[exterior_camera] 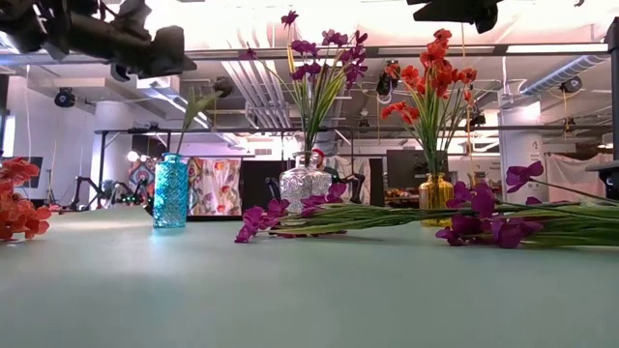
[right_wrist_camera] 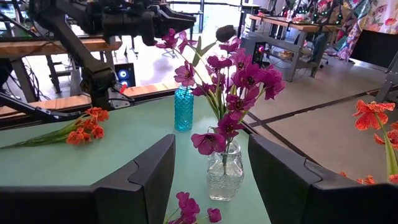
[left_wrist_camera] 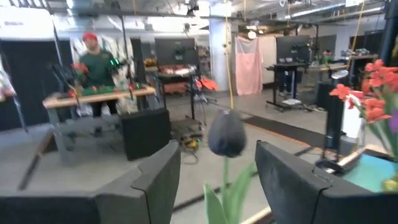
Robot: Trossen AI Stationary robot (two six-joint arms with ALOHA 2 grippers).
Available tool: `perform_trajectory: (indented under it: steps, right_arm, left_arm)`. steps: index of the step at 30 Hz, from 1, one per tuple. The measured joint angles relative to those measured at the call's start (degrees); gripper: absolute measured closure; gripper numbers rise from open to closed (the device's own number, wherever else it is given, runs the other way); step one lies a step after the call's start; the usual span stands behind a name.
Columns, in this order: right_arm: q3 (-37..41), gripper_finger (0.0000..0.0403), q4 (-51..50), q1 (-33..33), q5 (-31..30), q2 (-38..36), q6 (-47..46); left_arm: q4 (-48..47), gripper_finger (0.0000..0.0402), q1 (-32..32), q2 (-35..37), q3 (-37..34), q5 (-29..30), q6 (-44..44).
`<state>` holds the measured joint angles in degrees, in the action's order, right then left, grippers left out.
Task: Sort flowers into vase by color
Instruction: Put the top violet flowers into the transparent flower vase
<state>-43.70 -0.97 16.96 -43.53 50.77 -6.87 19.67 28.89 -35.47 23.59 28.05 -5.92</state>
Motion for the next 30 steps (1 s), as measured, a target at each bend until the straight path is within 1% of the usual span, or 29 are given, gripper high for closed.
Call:
perform_trajectory:
  steps: [8, 12, 16, 20, 22, 26, 30]
  right_arm:
    - [0.0, 0.0207, 0.0, 0.0, 0.0, 0.0, 0.0]
    - [0.0, 0.0207, 0.2, 0.0, 0.0, 0.0, -0.4]
    - [-0.3, 0.0207, 3.0, 0.0, 0.8, 0.0, -1.2]
    - [-2.6, 0.0207, 3.0, 0.0, 9.1, 0.1, -3.7]
    - [-3.9, 0.0207, 3.0, 0.0, 12.3, 0.6, -4.5]
    - [-6.4, 0.0207, 2.0, 0.0, 19.4, 1.9, -6.7]
    - [-10.5, 0.0207, -4.6, 0.1, 26.7, 4.1, -12.9]
  left_arm:
    - [-21.9, 0.0208, -5.2, 1.5, 7.3, -0.1, 6.8]
    - [-27.6, 0.0208, -8.8, 1.6, 9.8, -0.1, 9.3]
    - [-35.2, 0.0208, -13.8, 2.2, 12.2, -0.2, 14.6]
    - [-42.7, 0.0208, -21.1, 2.2, 14.9, -0.2, 20.2]
    - [-45.2, 0.0208, -25.5, 2.2, 15.8, -0.2, 22.6]
    - [-46.7, 0.0208, -34.5, 2.3, 16.5, -0.1, 27.3]
    - [-48.5, 0.0208, -44.2, 2.2, 17.0, -0.5, 33.1]
